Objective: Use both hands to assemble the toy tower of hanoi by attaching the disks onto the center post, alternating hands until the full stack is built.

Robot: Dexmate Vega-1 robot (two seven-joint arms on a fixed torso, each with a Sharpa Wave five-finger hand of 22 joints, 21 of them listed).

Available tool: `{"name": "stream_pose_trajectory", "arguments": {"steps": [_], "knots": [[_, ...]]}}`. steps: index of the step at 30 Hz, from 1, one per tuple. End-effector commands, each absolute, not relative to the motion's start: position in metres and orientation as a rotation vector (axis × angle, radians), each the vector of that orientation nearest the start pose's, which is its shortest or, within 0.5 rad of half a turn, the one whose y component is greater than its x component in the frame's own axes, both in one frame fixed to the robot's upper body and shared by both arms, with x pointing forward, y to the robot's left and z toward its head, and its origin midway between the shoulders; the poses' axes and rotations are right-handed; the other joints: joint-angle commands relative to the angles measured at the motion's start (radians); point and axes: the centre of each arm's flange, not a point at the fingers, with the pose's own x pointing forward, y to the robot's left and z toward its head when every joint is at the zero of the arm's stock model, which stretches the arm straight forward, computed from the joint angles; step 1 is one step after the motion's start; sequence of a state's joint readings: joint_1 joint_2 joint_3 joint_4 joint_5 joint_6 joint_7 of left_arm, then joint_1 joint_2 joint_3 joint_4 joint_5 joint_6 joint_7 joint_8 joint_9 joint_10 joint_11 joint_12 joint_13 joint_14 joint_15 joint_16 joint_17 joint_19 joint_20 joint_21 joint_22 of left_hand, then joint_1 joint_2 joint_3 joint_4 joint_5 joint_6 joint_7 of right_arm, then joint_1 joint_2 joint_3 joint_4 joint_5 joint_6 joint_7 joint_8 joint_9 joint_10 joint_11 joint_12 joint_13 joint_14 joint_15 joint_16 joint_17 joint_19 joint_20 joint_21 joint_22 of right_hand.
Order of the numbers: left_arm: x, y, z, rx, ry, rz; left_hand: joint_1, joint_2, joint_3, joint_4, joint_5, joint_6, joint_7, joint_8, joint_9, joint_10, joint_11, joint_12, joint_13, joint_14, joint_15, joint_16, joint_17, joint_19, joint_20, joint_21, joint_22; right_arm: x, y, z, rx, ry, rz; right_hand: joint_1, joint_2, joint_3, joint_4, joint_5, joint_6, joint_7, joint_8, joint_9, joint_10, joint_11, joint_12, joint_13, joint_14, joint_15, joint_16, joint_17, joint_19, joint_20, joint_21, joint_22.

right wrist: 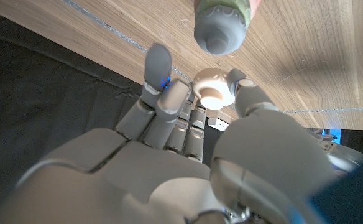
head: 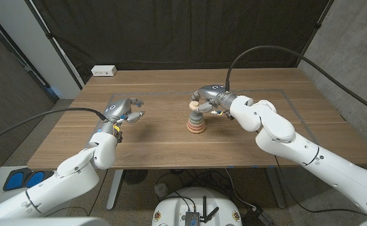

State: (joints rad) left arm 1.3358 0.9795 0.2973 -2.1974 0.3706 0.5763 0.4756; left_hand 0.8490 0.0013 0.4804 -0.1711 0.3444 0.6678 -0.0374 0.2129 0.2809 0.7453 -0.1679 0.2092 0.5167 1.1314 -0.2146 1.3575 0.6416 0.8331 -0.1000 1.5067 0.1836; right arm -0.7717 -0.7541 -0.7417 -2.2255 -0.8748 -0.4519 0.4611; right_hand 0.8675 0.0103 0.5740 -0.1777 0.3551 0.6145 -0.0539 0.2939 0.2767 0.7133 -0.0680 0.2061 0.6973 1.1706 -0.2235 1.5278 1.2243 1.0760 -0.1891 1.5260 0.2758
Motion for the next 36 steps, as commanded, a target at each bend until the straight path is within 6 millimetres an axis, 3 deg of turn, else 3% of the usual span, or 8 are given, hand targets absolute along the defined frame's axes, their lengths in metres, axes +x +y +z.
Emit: {"name": "stream_pose_trajectory", "arguments": {"steps": [1,36], "knots": [[0.489,0.301,-0.041,1.19,-0.542,0.418,0.003,0.002,0.008,0.001,0.0,0.008,0.003,0.0,0.006,0.008,0.003,0.002,0.003,0.002,-0.005,0.0,0.002,0.011,-0.11,0.008,0.003,0.506,-0.083,0.028,-1.687,-0.594,0.202,0.012,0.024,0.026,0.016,0.006,0.023,-0.018,0.006,0.001,0.081,-0.068,0.004,0.004,0.002,0.005,0.001,0.005,0.006,-0.032,0.0,0.001],[0.498,0.3,-0.033,1.191,-0.538,0.423,0.007,-0.005,0.025,0.002,-0.002,0.013,0.002,0.0,0.007,0.012,0.0,0.002,0.004,0.011,-0.005,-0.006,0.008,0.024,-0.11,0.005,0.001,0.523,-0.09,0.013,-1.686,-0.492,0.234,0.008,0.026,0.032,0.015,0.009,0.02,-0.016,-0.001,-0.001,0.068,-0.064,-0.001,0.008,-0.007,0.005,-0.001,0.004,0.0,-0.032,-0.002,0.0]]}}
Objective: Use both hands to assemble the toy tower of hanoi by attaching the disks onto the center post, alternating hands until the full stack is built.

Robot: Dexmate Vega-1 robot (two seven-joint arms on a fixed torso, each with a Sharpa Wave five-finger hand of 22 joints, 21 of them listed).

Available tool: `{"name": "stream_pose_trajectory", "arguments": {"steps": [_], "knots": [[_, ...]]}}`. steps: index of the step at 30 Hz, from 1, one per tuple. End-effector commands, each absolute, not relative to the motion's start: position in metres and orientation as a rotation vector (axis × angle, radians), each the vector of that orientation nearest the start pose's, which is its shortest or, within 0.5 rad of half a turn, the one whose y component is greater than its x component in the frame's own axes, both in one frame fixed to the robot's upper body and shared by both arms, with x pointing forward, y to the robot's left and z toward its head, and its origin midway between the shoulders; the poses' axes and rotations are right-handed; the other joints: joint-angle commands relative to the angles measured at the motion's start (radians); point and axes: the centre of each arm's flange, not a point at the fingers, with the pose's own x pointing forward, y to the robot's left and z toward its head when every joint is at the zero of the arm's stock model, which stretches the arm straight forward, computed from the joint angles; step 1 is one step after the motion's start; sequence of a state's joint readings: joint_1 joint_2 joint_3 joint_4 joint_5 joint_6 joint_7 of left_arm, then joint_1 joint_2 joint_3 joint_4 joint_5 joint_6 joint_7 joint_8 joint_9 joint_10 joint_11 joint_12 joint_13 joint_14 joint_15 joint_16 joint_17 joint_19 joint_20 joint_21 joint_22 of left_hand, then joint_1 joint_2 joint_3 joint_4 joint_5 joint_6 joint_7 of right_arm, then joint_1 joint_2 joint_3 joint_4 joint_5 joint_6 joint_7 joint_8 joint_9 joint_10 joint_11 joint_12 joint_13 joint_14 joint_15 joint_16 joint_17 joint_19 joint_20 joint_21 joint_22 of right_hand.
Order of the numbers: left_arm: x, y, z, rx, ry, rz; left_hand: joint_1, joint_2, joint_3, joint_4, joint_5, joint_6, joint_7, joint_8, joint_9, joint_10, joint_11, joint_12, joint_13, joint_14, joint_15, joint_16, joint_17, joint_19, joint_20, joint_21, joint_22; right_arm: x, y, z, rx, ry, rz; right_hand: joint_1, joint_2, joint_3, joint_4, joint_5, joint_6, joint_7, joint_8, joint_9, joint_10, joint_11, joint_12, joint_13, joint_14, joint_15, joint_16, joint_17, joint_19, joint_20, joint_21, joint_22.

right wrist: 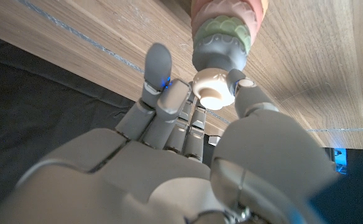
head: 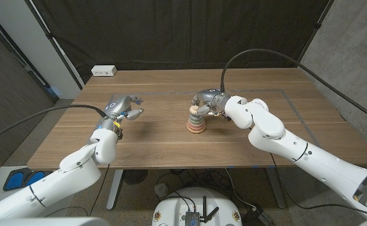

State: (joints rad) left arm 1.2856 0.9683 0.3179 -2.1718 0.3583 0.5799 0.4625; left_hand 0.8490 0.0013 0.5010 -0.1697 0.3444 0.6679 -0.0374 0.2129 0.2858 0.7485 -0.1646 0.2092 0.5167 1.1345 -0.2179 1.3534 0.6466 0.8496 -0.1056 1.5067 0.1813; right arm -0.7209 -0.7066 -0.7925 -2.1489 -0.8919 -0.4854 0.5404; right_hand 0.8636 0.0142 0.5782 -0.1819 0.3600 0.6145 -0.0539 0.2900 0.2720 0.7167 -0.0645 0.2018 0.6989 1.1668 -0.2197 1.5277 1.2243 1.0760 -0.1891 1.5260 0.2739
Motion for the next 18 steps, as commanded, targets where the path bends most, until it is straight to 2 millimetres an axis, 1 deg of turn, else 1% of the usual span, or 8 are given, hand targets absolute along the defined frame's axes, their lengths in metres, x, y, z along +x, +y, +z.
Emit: {"name": "stream_pose_trajectory", "arguments": {"steps": [1,8,18], "knots": [[0.4981,0.2994,-0.0328,1.192,-0.539,0.423,0.007,-0.005,0.006,0.001,-0.002,0.012,0.001,0.0,0.002,0.009,-0.003,0.002,0.003,0.006,-0.002,-0.004,0.002,0.008,-0.105,0.004,0.003,0.523,-0.0903,0.0128,-1.687,-0.489,0.234,0.012,0.022,0.028,0.019,0.004,0.02,-0.016,0.003,0.003,0.065,-0.067,0.003,0.006,-0.003,0.001,-0.001,0.004,-0.002,-0.032,-0.004,0.001],[0.4986,0.299,-0.0341,1.189,-0.537,0.423,0.007,-0.005,0.008,0.0,-0.003,0.015,0.002,0.0,0.002,0.011,-0.004,0.002,0.003,0.008,-0.002,-0.004,0.003,0.009,-0.105,0.004,0.004,0.5223,-0.0892,0.0106,-1.688,-0.487,0.242,0.011,0.022,0.029,0.018,0.004,0.019,-0.016,0.002,0.003,0.065,-0.066,0.003,0.007,-0.009,0.001,-0.006,0.0,-0.003,-0.032,-0.004,0.0],[0.4966,0.3008,-0.0364,1.186,-0.532,0.428,0.007,-0.005,0.01,0.0,-0.003,0.014,0.002,0.0,0.002,0.012,-0.003,0.003,0.005,0.011,-0.002,-0.003,0.005,0.009,-0.105,0.003,0.004,0.5216,-0.0828,0.0065,-1.711,-0.493,0.237,0.012,0.022,0.03,0.017,0.005,0.02,-0.017,0.002,0.003,0.065,-0.066,0.003,0.006,-0.009,0.001,-0.004,0.003,-0.003,-0.032,-0.004,0.0]]}}
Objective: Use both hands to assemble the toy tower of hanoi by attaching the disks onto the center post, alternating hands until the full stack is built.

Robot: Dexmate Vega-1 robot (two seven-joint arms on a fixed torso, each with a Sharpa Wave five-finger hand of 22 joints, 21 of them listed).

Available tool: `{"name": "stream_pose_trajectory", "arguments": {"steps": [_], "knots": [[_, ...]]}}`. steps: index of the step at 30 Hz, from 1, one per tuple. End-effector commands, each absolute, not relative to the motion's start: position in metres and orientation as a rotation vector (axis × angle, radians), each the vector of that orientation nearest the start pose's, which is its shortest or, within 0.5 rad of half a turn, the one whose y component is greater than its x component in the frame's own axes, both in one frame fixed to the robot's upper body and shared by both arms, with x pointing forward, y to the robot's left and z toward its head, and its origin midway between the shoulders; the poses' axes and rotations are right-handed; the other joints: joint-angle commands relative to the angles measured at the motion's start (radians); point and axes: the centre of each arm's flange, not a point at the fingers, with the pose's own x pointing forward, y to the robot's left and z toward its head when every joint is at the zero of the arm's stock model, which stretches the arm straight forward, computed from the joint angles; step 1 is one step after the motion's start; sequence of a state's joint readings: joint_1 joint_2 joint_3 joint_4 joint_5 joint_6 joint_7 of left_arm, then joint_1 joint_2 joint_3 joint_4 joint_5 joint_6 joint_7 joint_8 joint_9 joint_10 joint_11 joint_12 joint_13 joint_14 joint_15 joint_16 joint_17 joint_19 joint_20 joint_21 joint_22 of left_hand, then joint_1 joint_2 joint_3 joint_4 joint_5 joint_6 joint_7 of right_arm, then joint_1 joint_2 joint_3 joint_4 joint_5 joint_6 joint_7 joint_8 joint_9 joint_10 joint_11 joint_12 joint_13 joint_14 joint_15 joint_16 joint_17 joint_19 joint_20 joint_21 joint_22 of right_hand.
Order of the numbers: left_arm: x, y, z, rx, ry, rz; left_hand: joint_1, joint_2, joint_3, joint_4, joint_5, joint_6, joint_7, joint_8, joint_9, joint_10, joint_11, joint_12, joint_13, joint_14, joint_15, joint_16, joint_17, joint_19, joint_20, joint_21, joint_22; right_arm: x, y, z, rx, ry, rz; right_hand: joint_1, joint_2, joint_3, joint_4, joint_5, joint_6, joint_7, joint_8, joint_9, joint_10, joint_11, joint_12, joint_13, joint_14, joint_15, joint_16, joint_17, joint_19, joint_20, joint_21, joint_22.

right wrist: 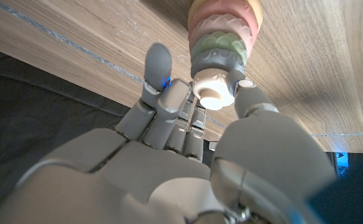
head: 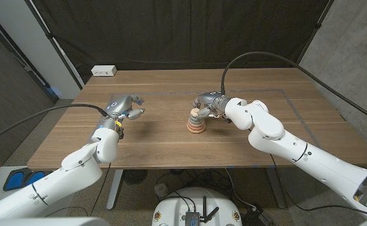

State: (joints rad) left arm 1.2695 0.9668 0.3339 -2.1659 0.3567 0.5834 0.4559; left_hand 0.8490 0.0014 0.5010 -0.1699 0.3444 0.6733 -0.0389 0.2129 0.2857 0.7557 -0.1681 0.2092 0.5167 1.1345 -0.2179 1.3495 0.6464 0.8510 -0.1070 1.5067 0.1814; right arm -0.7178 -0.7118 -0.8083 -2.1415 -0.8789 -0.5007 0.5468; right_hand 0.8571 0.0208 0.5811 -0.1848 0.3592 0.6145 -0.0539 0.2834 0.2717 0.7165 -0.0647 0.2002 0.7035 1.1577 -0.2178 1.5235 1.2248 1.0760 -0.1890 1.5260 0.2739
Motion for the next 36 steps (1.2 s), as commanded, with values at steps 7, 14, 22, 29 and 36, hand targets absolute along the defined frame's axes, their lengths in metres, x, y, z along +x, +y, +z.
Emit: {"name": "stream_pose_trajectory", "arguments": {"steps": [7,14,22,29,36], "knots": [[0.495,0.3011,-0.0373,1.186,-0.534,0.431,0.008,-0.005,0.013,0.0,-0.003,0.01,0.003,0.0,0.003,0.007,0.003,0.003,0.003,0.014,-0.002,0.001,0.008,0.009,-0.104,0.003,0.004,0.5202,-0.0825,0.0056,-1.715,-0.497,0.23,0.017,0.014,0.027,0.02,0.006,0.019,-0.016,0.007,0.003,0.058,-0.064,0.002,0.003,0.0,-0.001,0.002,0.004,-0.006,-0.032,-0.005,-0.001],[0.4921,0.3027,-0.0406,1.179,-0.531,0.436,0.007,-0.006,0.014,0.001,-0.003,0.01,0.002,0.0,0.003,0.006,0.001,0.003,0.005,0.012,-0.002,-0.001,0.007,0.009,-0.103,0.003,0.004,0.5193,-0.0828,0.0046,-1.721,-0.495,0.23,0.012,0.007,0.025,0.02,0.006,0.016,-0.02,0.007,0.007,0.029,-0.056,-0.01,-0.005,-0.013,-0.001,-0.008,-0.002,-0.015,-0.031,-0.011,-0.009],[0.4888,0.3038,-0.042,1.178,-0.531,0.443,0.006,-0.006,0.016,0.001,-0.004,0.012,0.003,0.0,0.003,0.007,0.0,0.002,0.005,0.012,-0.002,-0.003,0.008,0.008,-0.104,0.003,0.004,0.5184,-0.0834,0.0048,-1.735,-0.495,0.233,-0.009,-0.012,0.019,0.023,0.008,-0.041,0.007,-0.006,0.028,-0.053,-0.037,-0.023,-0.018,-0.044,-0.001,-0.032,-0.011,-0.029,-0.032,-0.018,-0.022],[0.4867,0.3047,-0.0417,1.18,-0.532,0.449,0.006,-0.007,0.017,0.001,-0.004,0.014,0.004,0.001,0.004,0.008,-0.001,0.003,0.005,0.013,-0.002,-0.003,0.009,0.008,-0.104,0.003,0.004,0.5169,-0.084,0.0055,-1.745,-0.492,0.235,-0.022,-0.029,0.018,0.023,0.011,-0.107,0.036,-0.026,0.046,-0.121,0.004,-0.021,-0.03,-0.067,-0.001,-0.052,-0.011,-0.038,-0.031,-0.017,-0.025],[0.4866,0.3046,-0.0419,1.177,-0.532,0.451,0.005,-0.007,0.018,0.001,-0.004,0.015,0.003,0.001,0.004,0.009,-0.001,0.003,0.005,0.013,-0.002,-0.004,0.009,0.008,-0.104,0.003,0.004,0.5166,-0.0841,0.0062,-1.759,-0.479,0.241,-0.03,-0.038,0.016,0.023,0.012,-0.134,0.064,-0.042,0.041,-0.163,0.035,-0.024,-0.046,-0.076,-0.001,-0.066,-0.013,-0.045,-0.031,-0.02,-0.031]]}}
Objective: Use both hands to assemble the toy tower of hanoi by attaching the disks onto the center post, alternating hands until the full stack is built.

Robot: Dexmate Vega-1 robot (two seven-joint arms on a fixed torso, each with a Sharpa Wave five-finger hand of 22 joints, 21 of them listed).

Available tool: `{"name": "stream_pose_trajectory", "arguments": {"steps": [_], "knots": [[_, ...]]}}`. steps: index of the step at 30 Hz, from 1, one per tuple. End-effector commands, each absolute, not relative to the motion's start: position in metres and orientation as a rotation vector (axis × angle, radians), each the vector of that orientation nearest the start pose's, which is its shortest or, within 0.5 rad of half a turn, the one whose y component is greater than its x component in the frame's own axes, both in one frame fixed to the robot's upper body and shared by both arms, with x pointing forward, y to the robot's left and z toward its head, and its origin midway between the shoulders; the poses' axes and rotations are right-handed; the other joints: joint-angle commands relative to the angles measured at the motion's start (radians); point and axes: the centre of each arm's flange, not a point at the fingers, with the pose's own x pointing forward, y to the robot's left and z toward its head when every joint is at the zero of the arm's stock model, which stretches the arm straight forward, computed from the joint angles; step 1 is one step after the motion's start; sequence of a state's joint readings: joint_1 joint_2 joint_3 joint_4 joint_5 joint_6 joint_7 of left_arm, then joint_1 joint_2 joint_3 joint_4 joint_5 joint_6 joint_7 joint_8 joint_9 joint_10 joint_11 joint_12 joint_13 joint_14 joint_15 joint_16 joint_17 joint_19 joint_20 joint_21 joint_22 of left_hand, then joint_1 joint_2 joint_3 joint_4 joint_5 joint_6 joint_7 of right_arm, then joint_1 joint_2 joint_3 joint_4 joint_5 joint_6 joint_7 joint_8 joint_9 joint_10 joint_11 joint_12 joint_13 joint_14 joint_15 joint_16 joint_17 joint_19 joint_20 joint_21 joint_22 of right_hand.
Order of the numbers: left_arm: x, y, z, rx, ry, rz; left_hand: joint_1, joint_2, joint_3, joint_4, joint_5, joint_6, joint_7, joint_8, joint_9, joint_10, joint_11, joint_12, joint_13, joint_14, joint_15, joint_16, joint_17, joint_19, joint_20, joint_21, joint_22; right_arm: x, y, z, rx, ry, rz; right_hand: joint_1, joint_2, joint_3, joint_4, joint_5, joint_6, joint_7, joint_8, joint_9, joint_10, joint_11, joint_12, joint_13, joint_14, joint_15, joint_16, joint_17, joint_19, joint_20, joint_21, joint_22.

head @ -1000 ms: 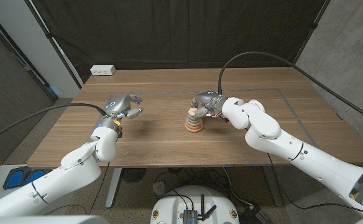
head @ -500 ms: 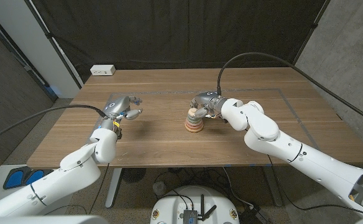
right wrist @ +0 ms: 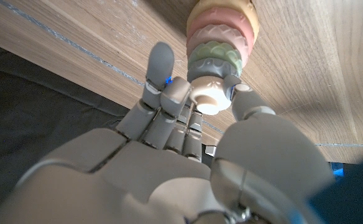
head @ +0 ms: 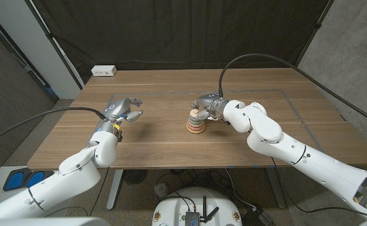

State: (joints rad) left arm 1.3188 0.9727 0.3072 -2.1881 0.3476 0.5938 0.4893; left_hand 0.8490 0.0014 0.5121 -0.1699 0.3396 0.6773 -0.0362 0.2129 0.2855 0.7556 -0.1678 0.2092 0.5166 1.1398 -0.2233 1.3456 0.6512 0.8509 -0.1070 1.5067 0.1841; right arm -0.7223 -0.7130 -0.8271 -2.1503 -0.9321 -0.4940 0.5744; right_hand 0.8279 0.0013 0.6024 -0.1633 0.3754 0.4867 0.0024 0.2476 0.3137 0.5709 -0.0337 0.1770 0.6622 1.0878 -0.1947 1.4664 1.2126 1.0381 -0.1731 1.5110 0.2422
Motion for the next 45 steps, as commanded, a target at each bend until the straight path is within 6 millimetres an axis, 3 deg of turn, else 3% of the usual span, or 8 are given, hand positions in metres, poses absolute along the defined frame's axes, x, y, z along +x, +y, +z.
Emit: {"name": "stream_pose_trajectory", "arguments": {"steps": [1,11,21,31,45], "knots": [[0.487,0.305,-0.042,1.177,-0.532,0.451,0.005,-0.007,0.007,0.001,0.0,0.012,0.0,0.001,0.004,0.01,-0.002,0.003,0.005,0.008,0.003,-0.001,0.004,0.008,-0.104,0.003,0.002,0.517,-0.084,0.006,-1.759,-0.479,0.241,-0.001,-0.02,-0.005,0.001,-0.004,-0.01,0.008,-0.008,-0.001,-0.02,0.004,-0.001,-0.006,-0.007,-0.024,-0.009,-0.001,-0.008,-0.047,-0.005,0.0],[0.487,0.304,-0.042,1.175,-0.534,0.451,0.005,-0.007,0.009,0.001,0.0,0.014,0.0,0.002,0.004,0.014,-0.002,0.005,0.007,0.008,0.003,-0.002,0.005,0.009,-0.104,0.003,0.002,0.515,-0.086,0.008,-1.761,-0.484,0.229,-0.022,-0.047,-0.015,0.003,-0.01,-0.077,0.008,-0.037,-0.008,-0.074,0.01,-0.001,-0.028,-0.023,-0.024,-0.03,0.0,-0.02,-0.046,-0.007,-0.005],[0.488,0.306,-0.043,1.169,-0.532,0.454,0.004,-0.008,0.01,0.001,-0.001,0.016,0.0,0.002,0.005,0.016,-0.004,0.005,0.008,0.009,0.003,-0.004,0.004,0.009,-0.104,0.003,0.002,0.514,-0.089,0.01,-1.761,-0.474,0.223,-0.038,-0.064,-0.022,0.006,-0.015,-0.103,0.018,-0.043,-0.012,-0.106,0.025,-0.001,-0.043,-0.031,-0.023,-0.043,0.0,-0.028,-0.046,-0.007,-0.006],[0.489,0.306,-0.042,1.157,-0.533,0.459,0.004,-0.008,0.011,0.001,-0.001,0.015,0.0,0.001,0.005,0.011,-0.005,0.002,0.008,0.01,0.003,-0.004,0.005,0.008,-0.104,0.004,0.002,0.508,-0.099,0.015,-1.709,-0.481,0.184,-0.045,-0.067,-0.023,0.007,-0.019,-0.093,0.012,-0.035,-0.012,-0.095,0.024,0.009,-0.054,-0.048,-0.024,-0.065,-0.016,-0.032,-0.046,-0.009,-0.009],[0.485,0.303,-0.042,1.122,-0.549,0.476,0.0,-0.013,0.012,0.001,-0.002,0.002,-0.002,-0.003,0.007,-0.004,-0.003,-0.003,0.01,-0.005,0.003,-0.019,-0.006,-0.001,-0.103,0.001,0.002,0.496,-0.13,0.017,-1.583,-0.488,0.065,-0.034,-0.044,-0.015,0.006,-0.024,-0.043,-0.007,-0.006,-0.002,-0.034,-0.012,0.03,-0.072,0.004,-0.024,-0.038,0.01,-0.009,-0.048,0.001,-0.008]]}}
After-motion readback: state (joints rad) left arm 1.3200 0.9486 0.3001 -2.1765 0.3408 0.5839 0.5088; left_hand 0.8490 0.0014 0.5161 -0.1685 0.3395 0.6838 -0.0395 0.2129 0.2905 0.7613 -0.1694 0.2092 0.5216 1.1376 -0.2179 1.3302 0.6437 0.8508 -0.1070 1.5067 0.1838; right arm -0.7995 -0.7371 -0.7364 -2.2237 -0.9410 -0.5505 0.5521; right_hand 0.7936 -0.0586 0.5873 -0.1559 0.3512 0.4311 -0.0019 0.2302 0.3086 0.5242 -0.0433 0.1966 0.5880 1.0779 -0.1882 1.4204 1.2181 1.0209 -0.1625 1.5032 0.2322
